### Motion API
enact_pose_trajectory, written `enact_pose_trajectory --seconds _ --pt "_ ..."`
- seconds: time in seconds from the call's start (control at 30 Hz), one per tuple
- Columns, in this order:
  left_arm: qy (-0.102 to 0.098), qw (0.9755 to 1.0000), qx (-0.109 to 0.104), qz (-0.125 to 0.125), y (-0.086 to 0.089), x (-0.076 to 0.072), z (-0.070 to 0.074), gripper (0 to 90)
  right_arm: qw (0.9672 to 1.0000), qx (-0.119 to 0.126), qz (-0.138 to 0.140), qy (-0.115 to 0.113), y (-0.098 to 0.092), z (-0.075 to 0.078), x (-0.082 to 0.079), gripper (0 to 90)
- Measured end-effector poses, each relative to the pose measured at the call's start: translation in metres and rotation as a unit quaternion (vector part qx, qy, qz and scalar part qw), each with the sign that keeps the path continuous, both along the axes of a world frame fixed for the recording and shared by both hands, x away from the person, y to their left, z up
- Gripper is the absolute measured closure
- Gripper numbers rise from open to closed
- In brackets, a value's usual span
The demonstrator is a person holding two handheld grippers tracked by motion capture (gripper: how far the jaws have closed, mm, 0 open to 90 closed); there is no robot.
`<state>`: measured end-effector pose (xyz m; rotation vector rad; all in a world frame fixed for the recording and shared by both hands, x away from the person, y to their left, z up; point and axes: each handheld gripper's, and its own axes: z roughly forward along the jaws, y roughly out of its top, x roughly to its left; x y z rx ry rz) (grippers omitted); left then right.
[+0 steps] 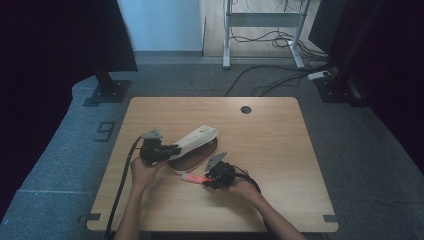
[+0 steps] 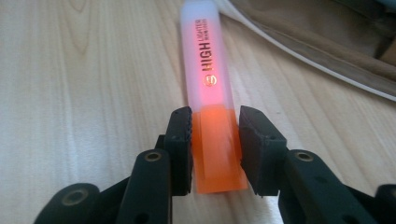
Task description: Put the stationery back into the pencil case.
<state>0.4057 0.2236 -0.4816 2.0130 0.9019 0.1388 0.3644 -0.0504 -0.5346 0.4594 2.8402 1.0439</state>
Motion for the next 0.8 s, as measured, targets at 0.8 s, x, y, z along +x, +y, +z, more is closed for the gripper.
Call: enact_pose_trajectory --seconds 0.8 --pt "-0.008 0.9999 -0.005 0.008 0.001 -0.001 0.001 77.0 0.9991 0.032 -0.026 -0.007 -0.028 0.023 -0.013 66.0"
